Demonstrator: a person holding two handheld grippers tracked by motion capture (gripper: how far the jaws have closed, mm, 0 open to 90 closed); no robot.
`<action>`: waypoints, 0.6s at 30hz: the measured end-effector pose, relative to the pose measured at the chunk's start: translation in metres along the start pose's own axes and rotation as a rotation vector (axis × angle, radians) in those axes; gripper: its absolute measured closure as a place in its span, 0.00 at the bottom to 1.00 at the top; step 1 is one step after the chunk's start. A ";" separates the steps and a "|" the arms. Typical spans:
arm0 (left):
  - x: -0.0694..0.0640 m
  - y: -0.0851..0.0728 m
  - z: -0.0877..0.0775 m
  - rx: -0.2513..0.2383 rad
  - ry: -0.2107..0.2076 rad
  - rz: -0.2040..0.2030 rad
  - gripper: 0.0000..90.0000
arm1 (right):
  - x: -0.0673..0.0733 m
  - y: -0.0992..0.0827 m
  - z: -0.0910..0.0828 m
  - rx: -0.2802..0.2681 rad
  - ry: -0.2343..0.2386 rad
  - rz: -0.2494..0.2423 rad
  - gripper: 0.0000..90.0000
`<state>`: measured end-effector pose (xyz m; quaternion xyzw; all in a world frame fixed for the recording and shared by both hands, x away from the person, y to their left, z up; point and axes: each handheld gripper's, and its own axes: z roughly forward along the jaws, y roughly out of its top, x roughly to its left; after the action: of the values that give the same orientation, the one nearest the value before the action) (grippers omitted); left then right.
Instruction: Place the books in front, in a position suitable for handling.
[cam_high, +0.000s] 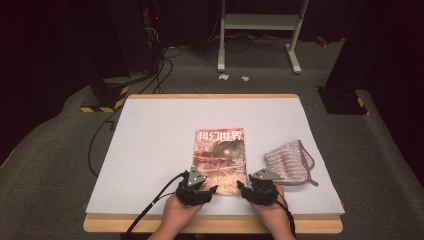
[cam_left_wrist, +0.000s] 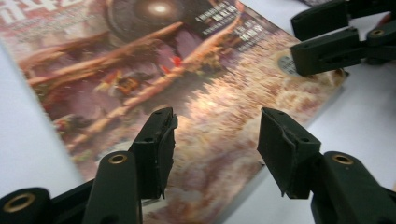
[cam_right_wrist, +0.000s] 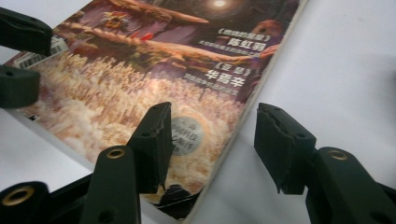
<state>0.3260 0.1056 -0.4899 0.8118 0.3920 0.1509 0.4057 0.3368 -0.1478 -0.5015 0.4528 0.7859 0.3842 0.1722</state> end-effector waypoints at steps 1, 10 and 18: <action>0.002 0.000 0.000 -0.002 0.001 -0.005 0.51 | -0.001 0.000 -0.002 -0.007 -0.011 0.001 0.52; 0.037 -0.005 -0.018 -0.028 0.083 -0.034 0.47 | -0.005 -0.001 -0.003 -0.020 -0.026 0.005 0.51; 0.071 -0.017 -0.036 -0.010 0.121 -0.067 0.47 | -0.009 -0.002 -0.002 -0.026 -0.032 0.003 0.50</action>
<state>0.3431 0.1851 -0.4857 0.7856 0.4419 0.1879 0.3902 0.3398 -0.1570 -0.5023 0.4578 0.7773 0.3876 0.1899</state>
